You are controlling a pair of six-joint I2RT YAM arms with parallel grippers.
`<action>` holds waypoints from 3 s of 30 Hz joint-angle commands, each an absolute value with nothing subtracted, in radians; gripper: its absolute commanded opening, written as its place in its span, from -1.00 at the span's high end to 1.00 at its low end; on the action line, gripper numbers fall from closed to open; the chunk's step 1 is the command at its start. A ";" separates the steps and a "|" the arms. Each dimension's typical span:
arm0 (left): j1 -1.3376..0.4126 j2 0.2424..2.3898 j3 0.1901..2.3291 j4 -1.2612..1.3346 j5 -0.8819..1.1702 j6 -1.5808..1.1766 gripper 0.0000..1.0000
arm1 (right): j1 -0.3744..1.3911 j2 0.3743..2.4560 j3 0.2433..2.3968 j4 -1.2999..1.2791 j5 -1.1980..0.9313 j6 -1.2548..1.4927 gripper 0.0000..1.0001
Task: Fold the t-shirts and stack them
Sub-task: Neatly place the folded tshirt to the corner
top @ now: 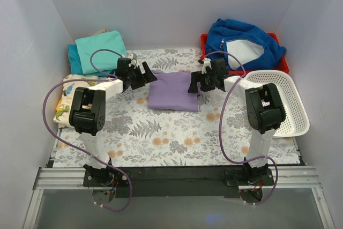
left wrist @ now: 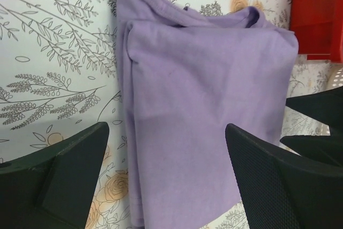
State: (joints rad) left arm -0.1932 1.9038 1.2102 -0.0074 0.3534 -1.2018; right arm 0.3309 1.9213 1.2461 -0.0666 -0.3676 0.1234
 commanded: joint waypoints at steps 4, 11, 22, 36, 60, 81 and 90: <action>-0.192 1.943 1.201 0.032 0.350 -1.213 -0.79 | 0.333 1.965 1.243 0.038 -0.449 0.170 -0.80; -0.192 1.983 1.171 0.061 0.417 -1.253 -0.79 | 0.334 2.031 1.239 0.069 -0.555 0.212 -0.76; -0.230 1.843 0.953 0.101 0.387 -1.311 -0.79 | 0.342 1.999 1.068 0.135 -0.698 0.245 0.17; -0.356 1.526 0.641 0.078 0.263 -1.399 -0.79 | 0.339 1.764 0.839 0.135 -0.666 0.186 -0.48; -0.341 1.724 0.795 0.043 0.387 -1.264 -0.96 | 0.341 1.499 0.845 0.002 -0.364 0.115 -0.66; -0.362 1.858 1.095 0.056 0.529 -1.190 1.00 | 0.341 1.477 0.799 -0.034 -0.357 0.127 -0.65; -0.226 1.992 1.813 -0.392 0.197 -0.800 1.00 | 0.341 1.465 0.778 -0.035 -0.377 0.120 -0.65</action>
State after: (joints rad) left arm -0.2897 1.9499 1.5883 -0.2153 0.3801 -1.0039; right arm 0.3416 1.4906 0.7853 -0.0441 -0.3531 0.1276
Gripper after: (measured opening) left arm 0.091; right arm 0.828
